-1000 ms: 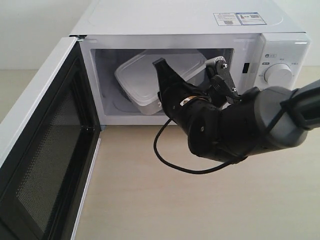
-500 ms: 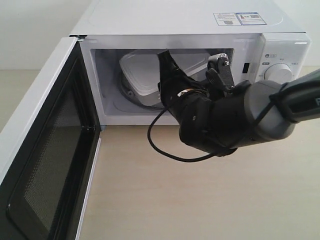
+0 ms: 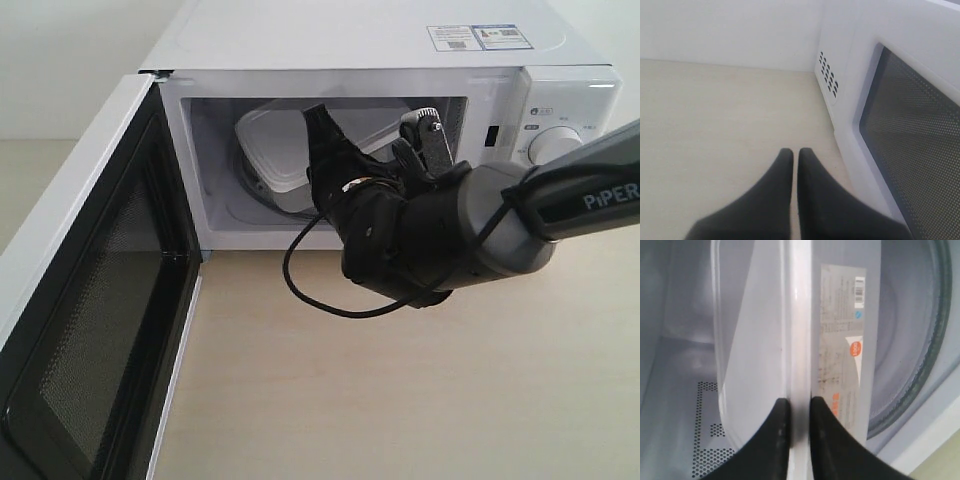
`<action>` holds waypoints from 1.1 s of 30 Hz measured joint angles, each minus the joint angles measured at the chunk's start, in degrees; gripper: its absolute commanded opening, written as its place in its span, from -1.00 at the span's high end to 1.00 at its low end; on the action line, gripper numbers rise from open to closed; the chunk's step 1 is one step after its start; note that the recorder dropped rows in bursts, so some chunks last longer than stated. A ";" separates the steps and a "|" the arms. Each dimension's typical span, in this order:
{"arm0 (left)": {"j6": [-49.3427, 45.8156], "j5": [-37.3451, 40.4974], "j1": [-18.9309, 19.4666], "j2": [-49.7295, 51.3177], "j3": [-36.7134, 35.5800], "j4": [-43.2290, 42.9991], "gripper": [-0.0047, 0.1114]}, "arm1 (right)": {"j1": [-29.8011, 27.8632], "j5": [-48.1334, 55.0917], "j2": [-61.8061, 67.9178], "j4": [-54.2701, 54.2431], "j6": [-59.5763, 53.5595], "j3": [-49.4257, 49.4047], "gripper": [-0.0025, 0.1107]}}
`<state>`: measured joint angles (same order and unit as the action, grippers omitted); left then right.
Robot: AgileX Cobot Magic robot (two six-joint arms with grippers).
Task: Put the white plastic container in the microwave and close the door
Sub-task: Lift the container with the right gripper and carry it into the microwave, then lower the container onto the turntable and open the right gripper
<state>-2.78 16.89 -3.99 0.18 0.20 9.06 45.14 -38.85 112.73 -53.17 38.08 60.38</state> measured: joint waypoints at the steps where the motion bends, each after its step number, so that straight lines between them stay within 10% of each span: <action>1: 0.00 0.00 0.00 0.00 0.00 0.00 0.84 | 0.00 0.00 0.00 0.00 0.00 0.00 0.95; 8: 0.00 0.00 0.00 0.00 0.00 0.00 0.84 | 0.00 0.00 0.00 -0.10 -0.80 0.00 0.91; 17: 0.00 0.00 0.00 0.00 0.00 0.00 0.84 | 0.00 0.58 0.00 -0.33 -1.82 0.00 -0.06; 33: 0.00 0.00 0.00 0.00 0.00 0.00 0.84 | 0.00 8.07 -0.52 0.20 -5.43 0.07 -0.07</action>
<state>-2.78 16.89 -3.99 0.18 0.20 9.06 45.14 -30.78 112.21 -52.97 32.65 60.45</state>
